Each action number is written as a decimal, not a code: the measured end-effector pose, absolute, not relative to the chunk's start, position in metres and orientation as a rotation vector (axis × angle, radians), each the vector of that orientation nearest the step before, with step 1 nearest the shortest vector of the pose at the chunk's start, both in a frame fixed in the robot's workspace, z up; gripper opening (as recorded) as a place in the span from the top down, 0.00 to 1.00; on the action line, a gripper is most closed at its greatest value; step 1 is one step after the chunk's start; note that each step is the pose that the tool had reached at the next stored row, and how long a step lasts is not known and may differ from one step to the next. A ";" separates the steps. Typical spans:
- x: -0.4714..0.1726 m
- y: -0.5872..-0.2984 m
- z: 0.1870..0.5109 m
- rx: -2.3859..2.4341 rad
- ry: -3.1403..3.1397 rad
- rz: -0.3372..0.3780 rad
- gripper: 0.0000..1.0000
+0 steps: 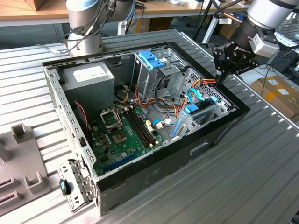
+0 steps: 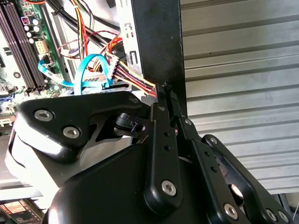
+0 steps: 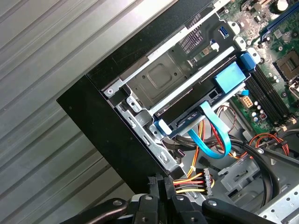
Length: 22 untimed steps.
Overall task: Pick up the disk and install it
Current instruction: 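Insert the second disk wire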
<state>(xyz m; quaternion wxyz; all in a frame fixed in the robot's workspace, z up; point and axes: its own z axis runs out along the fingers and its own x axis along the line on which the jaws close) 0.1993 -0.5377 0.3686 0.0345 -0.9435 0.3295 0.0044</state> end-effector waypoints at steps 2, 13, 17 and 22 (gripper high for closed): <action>0.199 -0.538 0.370 -2.901 1.013 0.013 0.84; 0.197 -0.538 0.376 -2.901 1.013 0.013 0.84; 0.191 -0.538 0.376 -2.886 1.055 0.012 0.84; 0.189 -0.538 0.376 -2.864 1.112 0.010 0.84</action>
